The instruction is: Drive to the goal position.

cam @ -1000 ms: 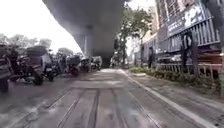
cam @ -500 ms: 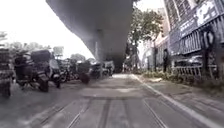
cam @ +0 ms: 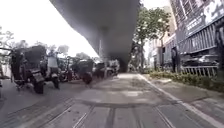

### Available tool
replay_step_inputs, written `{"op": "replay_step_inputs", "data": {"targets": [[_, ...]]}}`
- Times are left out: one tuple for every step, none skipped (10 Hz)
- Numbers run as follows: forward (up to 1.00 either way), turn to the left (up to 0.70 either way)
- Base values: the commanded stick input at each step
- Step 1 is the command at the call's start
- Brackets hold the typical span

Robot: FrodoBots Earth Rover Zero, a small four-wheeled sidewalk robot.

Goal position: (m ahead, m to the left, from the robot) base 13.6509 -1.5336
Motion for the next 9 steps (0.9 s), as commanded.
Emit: {"op": "replay_step_inputs", "data": {"targets": [[0.70,0.00],[0.70,0.00],[0.70,-0.11],[0.70,-0.14],[0.70,-0.14],[0.70,-0.14],[0.70,-0.14],[0.70,-0.06],[0.70,0.00]]}}
